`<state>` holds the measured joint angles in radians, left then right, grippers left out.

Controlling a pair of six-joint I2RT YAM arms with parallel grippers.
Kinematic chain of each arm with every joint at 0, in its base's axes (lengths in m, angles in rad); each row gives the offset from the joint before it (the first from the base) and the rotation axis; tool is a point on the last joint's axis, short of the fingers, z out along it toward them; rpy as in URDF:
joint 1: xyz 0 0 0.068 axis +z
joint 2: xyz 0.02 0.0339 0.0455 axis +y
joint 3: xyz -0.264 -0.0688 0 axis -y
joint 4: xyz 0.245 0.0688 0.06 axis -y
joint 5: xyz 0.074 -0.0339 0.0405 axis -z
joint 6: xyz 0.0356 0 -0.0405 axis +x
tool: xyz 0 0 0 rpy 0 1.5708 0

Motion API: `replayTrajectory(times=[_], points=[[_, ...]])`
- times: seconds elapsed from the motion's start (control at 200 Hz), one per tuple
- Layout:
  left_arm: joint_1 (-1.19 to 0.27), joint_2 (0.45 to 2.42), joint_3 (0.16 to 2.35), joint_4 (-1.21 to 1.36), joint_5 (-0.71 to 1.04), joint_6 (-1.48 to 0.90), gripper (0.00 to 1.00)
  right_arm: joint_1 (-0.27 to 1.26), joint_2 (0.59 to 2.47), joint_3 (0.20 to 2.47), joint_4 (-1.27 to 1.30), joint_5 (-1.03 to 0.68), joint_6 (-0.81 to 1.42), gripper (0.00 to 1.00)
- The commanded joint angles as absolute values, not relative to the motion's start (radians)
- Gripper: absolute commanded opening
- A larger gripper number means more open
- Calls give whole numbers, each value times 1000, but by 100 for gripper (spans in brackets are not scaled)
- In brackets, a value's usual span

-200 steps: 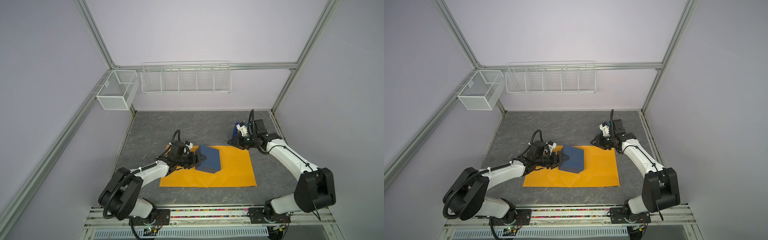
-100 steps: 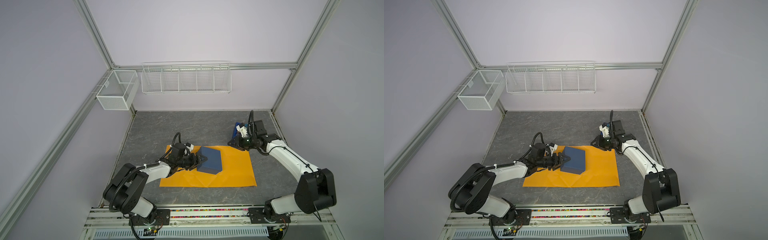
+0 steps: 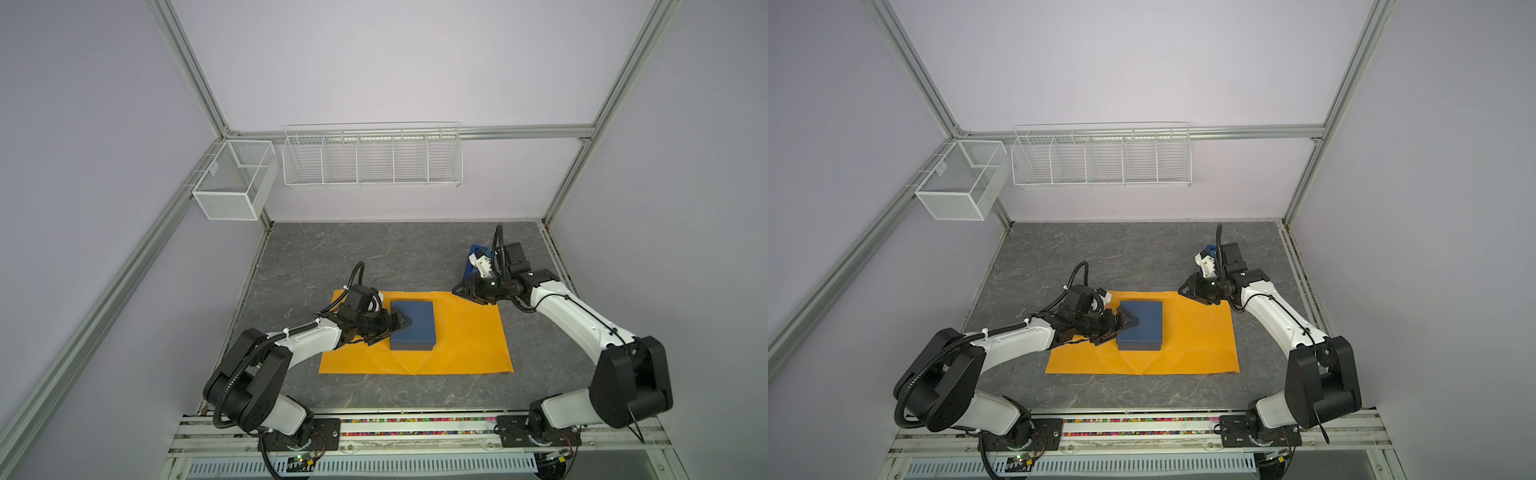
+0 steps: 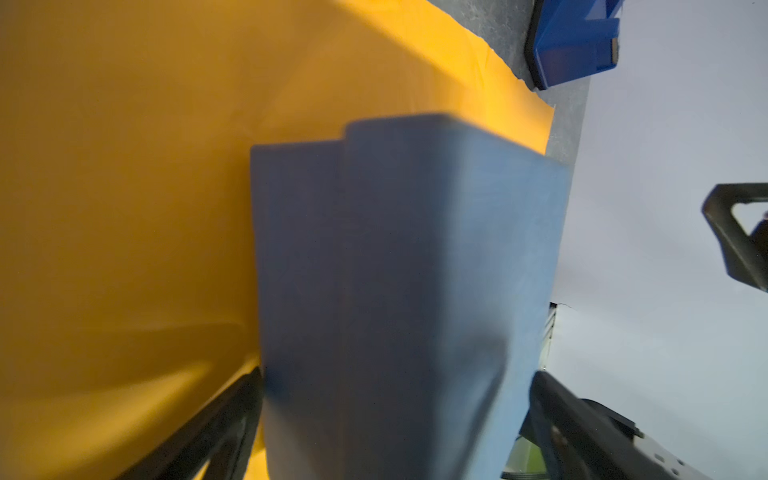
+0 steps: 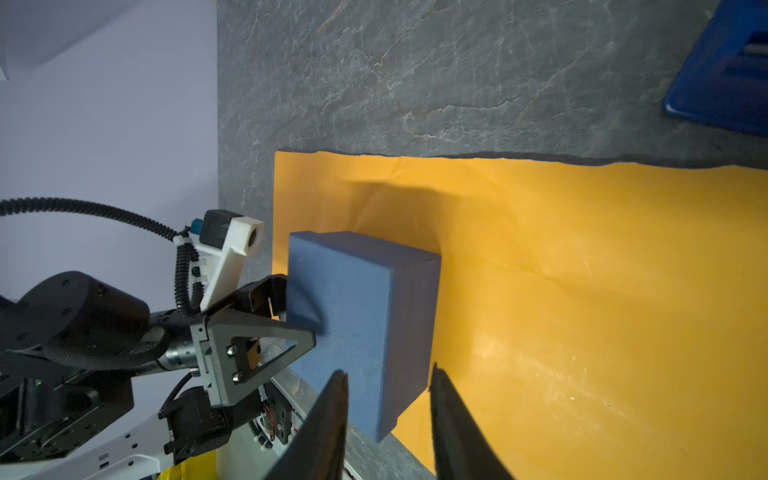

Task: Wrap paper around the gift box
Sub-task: 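Lift the box with both grippers and carry it onto the orange paper center, then lower the box onto the paper and hold it with both grippers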

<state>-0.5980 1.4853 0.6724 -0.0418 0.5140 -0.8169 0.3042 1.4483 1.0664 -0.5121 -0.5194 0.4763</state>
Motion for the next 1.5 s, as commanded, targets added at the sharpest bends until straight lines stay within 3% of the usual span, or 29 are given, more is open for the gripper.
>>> replayTrajectory(times=[0.0, 0.395, 1.495], points=[[-604, 1464, 725, -153, 463, -754, 100, 335, 1464, 1039, -533, -541, 459, 40], [-604, 1460, 763, -140, 513, -757, 100, 466, 1509, 950, -446, -592, 546, 62], [-603, 1508, 852, -227, 507, -713, 98, 504, 1655, 953, -308, -621, 590, 59]])
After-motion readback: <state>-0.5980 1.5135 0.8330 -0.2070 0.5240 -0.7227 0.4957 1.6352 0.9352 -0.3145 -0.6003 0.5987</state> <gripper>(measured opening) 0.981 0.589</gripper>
